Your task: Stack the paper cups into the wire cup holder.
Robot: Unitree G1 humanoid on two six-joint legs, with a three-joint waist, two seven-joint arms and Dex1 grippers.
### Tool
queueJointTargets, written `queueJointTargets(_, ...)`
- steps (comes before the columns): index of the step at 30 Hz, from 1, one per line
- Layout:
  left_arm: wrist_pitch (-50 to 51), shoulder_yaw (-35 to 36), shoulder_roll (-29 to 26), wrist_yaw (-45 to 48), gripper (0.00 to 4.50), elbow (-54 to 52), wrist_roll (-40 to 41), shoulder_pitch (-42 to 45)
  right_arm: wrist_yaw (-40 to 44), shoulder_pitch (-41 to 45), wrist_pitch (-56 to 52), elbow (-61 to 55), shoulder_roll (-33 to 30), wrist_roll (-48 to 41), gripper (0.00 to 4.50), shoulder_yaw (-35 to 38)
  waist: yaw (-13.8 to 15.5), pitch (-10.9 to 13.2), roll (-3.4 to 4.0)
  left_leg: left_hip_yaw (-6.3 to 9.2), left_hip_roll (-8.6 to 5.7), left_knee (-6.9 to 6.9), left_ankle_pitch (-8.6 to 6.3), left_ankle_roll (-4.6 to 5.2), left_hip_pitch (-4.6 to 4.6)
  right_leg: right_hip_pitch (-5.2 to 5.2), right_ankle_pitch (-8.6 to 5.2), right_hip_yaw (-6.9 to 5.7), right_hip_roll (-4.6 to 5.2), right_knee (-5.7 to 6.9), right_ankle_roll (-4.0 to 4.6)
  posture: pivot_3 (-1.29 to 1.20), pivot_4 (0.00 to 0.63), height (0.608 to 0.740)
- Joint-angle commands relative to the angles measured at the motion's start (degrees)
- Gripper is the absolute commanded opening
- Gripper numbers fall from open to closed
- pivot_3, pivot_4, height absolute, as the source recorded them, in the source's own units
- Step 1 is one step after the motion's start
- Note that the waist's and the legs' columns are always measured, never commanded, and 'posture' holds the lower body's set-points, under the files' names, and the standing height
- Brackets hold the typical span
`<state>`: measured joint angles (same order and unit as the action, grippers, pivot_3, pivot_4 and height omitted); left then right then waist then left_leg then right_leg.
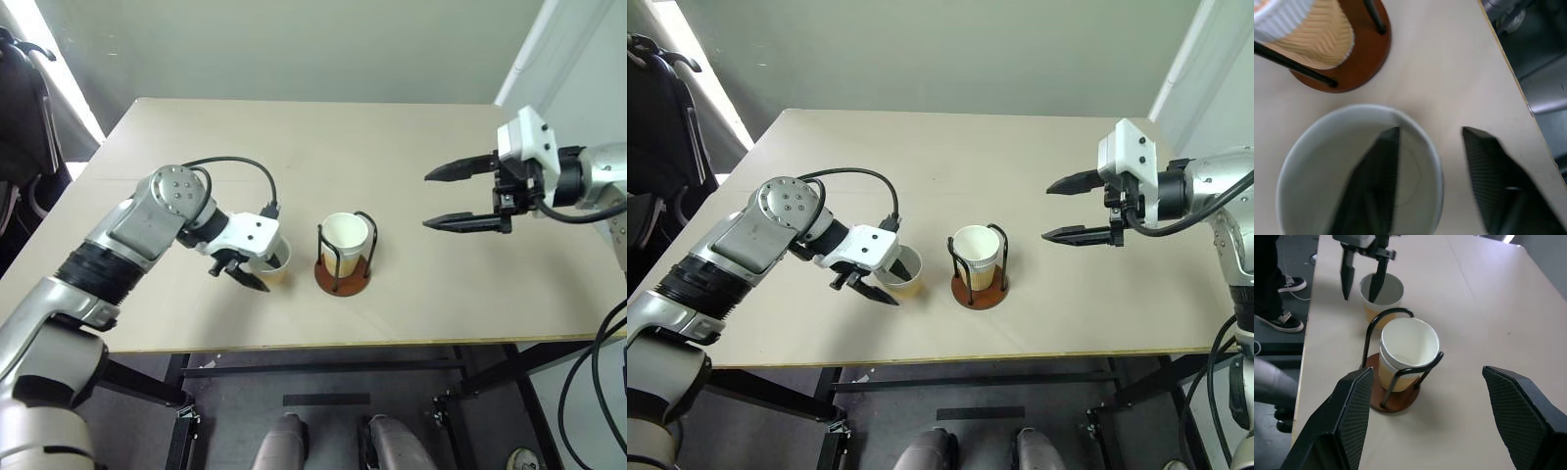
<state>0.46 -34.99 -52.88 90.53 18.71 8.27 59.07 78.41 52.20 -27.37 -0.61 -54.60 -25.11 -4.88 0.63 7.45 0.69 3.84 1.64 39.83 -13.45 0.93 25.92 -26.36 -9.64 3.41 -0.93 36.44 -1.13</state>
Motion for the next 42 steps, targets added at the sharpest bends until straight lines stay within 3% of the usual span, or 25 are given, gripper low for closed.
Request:
queueJointTargets(1,0.11,2.19,-0.63,1.96,0.72,0.17,0.27,1.86,1.25,1.25,0.53,-0.16,-0.15,-0.24,3.6,1.46,-0.01,0.0,0.0,0.0,0.0,0.0,0.0,0.0,0.0,0.0,0.0,0.0,0.0,0.0,0.0,0.0,0.15,0.74)
queueJointTargets(3,0.34,2.13,-0.92,1.96,0.01,0.34,0.67,2.3,1.54,1.2,0.12,-0.26,-0.09,-0.3,3.6,1.34,0.0,0.0,0.0,0.0,0.0,0.0,0.0,0.0,0.01,0.01,0.0,0.0,0.0,-0.02,0.0,0.0,0.15,0.74)
queueJointTargets(14,-0.99,2.21,-0.42,1.96,0.01,7.65,0.76,8.72,1.71,2.98,-3.76,-0.68,0.62,-1.26,3.6,1.89,0.01,0.0,0.0,0.0,0.0,0.0,0.0,0.0,0.0,0.01,-0.03,0.0,0.0,-0.02,0.05,0.0,0.15,0.74)
queueJointTargets(20,-5.15,6.28,3.9,1.13,0.01,17.26,-3.6,14.2,0.84,4.01,-3.13,0.49,-0.09,0.66,3.6,1.72,0.16,0.0,0.0,0.01,-0.01,0.02,0.0,0.0,0.05,0.01,-0.03,0.0,0.01,-0.05,0.05,0.0,0.15,0.74)
queueJointTargets(28,-9.79,12.49,13.19,-9.2,0.01,27.21,-8.72,19.59,0.77,2.87,-2.33,0.33,-0.95,2.19,3.6,1.88,0.2,0.0,0.0,0.0,-0.02,0.0,-0.01,0.01,0.07,0.01,0.11,0.0,0.03,-0.13,-0.19,0.0,0.15,0.74)
queueJointTargets(33,-6.06,15.59,17.22,-7.86,0.01,24.63,-6.65,18.89,0.52,1.87,-3.2,-0.86,-1.74,1.68,3.6,2.42,0.13,0.0,0.0,0.0,-0.01,-0.03,-0.01,0.02,0.08,0.01,0.19,0.0,0.0,-0.19,-0.33,0.0,0.15,0.74)
queueJointTargets(42,4.4,20.02,18.75,-2.58,0.01,18.76,-3.15,20.49,0.4,0.39,-6.02,-3.66,-2.83,-0.03,3.6,3.12,0.17,0.0,0.0,-0.03,-0.01,-0.02,-0.01,0.02,0.11,0.03,0.26,0.02,-0.01,-0.28,-0.44,0.0,0.15,0.74)
